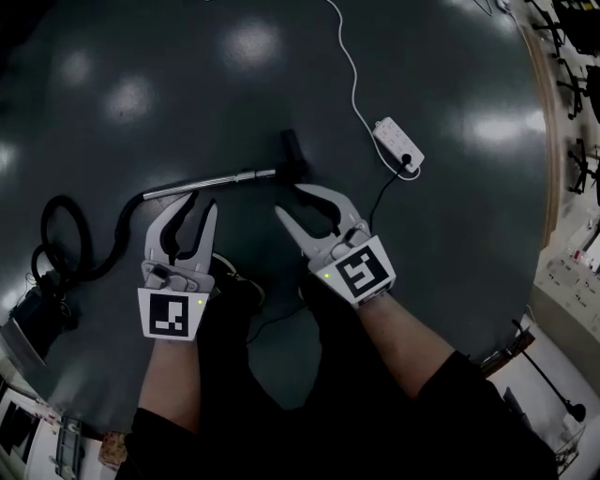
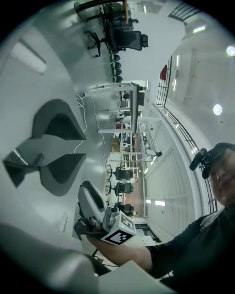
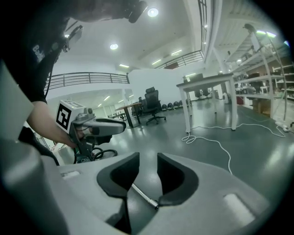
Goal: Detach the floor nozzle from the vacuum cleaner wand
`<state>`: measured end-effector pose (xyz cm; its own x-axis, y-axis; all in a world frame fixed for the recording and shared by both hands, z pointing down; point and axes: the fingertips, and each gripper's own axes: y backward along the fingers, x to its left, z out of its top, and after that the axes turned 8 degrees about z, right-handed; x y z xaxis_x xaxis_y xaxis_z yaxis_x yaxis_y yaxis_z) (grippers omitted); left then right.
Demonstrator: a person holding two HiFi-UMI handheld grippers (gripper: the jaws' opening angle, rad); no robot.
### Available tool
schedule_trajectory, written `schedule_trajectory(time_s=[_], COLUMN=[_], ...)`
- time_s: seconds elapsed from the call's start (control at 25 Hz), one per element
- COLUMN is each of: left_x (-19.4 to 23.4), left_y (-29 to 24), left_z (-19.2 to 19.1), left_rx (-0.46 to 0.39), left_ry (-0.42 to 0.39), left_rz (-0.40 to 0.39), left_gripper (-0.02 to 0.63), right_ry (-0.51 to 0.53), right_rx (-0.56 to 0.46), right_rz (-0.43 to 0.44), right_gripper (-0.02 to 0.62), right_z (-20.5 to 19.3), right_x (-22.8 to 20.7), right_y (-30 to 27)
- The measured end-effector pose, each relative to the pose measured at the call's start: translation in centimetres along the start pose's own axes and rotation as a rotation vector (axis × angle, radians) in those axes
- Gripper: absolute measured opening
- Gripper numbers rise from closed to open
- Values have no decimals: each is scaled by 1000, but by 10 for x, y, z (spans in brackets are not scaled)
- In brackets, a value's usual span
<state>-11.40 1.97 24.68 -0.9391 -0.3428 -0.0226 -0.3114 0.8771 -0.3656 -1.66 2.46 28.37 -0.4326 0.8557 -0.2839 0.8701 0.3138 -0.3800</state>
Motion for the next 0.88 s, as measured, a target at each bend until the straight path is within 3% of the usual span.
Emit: schedule_trajectory(time_s=[0.2,0.36,0.48,0.68,0.88], left_x=[-10,-18,-25,-34,-44], left_y=[-22,-34,-44,-71,-93], left_z=[-51,-78,-97,-149,-223], left_rx=[24,26,21,57,158], left_ry=[-69,-234,-309,-377,-403], left_rz=[-67,-200,-290,-418,-530], left_gripper=[104,109,115,135,163], right_ry=[37,122,175,241,332], right_rx=[34,82,128,265,426], right_rz=[55,117,170,273,395], right_gripper=[124,140,147,172,191], right_z=[-50,-71,-93,-149,-211], right_x=[-23,-31,-36,-42,-41], right_y=[-24,-39,-50,-69,-87])
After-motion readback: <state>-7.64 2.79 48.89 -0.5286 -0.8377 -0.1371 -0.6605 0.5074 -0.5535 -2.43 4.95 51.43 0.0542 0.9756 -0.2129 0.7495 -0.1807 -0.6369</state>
